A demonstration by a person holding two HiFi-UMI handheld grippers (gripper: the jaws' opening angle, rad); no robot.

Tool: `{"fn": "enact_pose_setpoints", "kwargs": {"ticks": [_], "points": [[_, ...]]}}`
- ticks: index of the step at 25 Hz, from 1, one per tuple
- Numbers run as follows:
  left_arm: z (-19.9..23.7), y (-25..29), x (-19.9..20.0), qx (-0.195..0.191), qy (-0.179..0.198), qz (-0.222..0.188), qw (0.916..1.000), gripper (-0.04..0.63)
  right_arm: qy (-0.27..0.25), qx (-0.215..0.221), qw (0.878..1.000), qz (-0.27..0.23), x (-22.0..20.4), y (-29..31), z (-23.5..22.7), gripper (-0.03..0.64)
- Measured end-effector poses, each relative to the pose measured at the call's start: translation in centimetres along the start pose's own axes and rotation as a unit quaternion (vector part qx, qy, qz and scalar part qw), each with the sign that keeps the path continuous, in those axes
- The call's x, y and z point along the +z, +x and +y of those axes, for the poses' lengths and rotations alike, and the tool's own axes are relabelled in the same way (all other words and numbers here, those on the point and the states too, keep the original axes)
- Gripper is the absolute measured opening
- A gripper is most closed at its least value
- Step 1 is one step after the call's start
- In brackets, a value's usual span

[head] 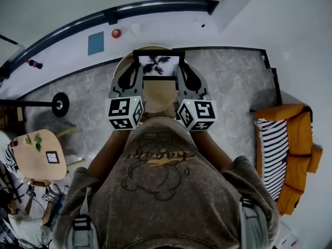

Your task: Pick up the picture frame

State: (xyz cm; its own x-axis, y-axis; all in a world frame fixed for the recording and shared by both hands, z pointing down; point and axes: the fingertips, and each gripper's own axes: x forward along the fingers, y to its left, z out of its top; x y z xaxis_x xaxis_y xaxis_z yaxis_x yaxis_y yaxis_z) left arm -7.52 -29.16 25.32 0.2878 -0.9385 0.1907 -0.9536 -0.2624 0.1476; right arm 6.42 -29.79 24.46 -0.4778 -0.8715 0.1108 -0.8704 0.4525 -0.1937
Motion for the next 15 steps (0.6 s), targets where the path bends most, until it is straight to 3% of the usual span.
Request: {"fn": "enact_pose_setpoints", "kwargs": {"ticks": [15], "points": [[-0.28,-0.81,-0.57,0.001,0.001,0.006,1.0000,0.083,-0.001,0.005,1.000,0.010,-0.87,-0.50,0.11,0.086]]}}
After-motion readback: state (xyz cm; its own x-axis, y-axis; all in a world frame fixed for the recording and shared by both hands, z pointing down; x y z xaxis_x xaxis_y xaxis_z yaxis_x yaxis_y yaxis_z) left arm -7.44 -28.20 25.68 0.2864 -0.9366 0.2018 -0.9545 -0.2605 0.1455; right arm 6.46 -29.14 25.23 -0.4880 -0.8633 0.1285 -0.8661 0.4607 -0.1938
